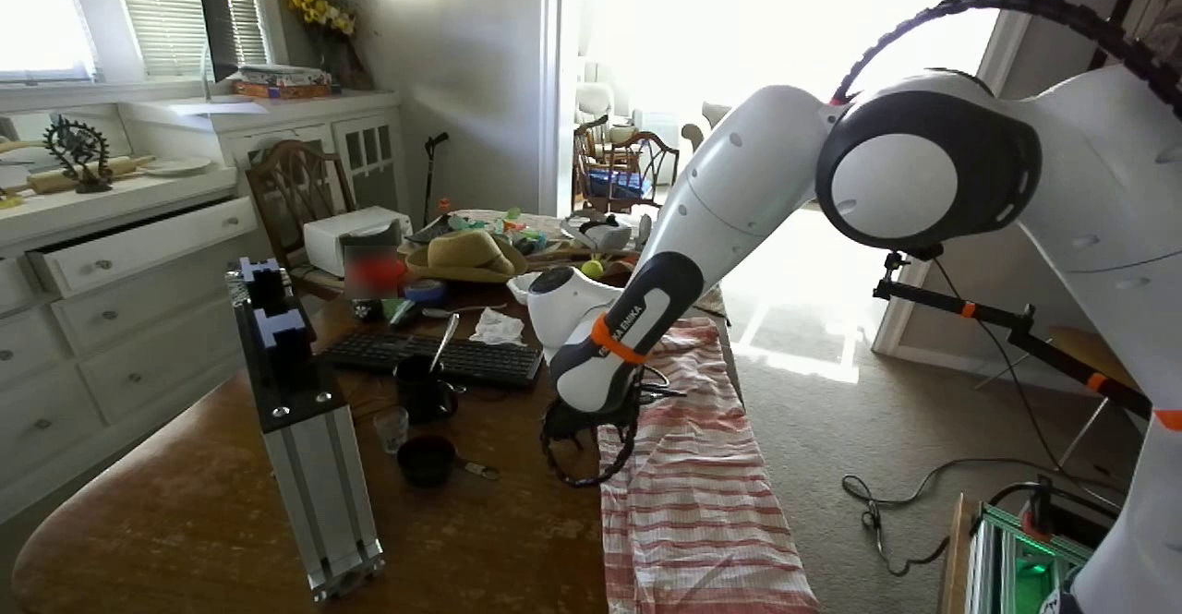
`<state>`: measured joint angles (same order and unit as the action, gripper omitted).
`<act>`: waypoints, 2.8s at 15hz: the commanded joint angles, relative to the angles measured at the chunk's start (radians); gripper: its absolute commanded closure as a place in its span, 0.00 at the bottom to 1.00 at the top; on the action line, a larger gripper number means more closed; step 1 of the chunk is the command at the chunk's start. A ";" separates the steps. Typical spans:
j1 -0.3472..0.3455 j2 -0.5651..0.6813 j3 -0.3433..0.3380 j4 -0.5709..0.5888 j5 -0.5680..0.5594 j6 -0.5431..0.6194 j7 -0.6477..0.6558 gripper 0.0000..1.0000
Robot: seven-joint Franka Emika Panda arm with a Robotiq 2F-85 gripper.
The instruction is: Move the tablecloth forwards
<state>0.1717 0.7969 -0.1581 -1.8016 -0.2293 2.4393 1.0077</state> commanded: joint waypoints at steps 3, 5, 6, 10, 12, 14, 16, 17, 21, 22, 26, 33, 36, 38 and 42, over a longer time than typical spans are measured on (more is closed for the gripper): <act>0.017 0.056 -0.021 0.059 0.026 -0.053 0.004 0.26; 0.013 0.064 -0.022 0.064 0.029 -0.062 0.003 0.30; 0.013 0.068 -0.024 0.066 0.030 -0.065 0.004 0.31; 0.009 0.080 -0.028 0.073 0.034 -0.073 0.002 0.45; 0.007 0.081 -0.027 0.077 0.036 -0.080 0.000 0.41; 0.005 0.080 -0.026 0.078 0.037 -0.084 -0.002 0.43; 0.004 0.080 -0.025 0.080 0.039 -0.087 -0.003 0.50; 0.004 0.079 -0.024 0.080 0.039 -0.088 -0.005 0.53; 0.001 0.076 -0.021 0.083 0.041 -0.091 -0.008 0.81; 0.000 0.076 -0.021 0.083 0.042 -0.090 -0.009 0.82; 0.002 0.054 -0.019 0.073 0.045 -0.089 -0.009 0.99; 0.003 0.025 -0.011 0.146 0.077 -0.126 0.003 1.00; 0.002 0.042 -0.007 0.229 0.096 -0.164 0.009 1.00; -0.001 0.058 0.000 0.290 0.106 -0.197 0.009 1.00; -0.001 0.099 0.004 0.412 0.116 -0.257 0.024 1.00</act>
<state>0.1719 0.8350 -0.1586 -1.5097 -0.1391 2.2415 1.0118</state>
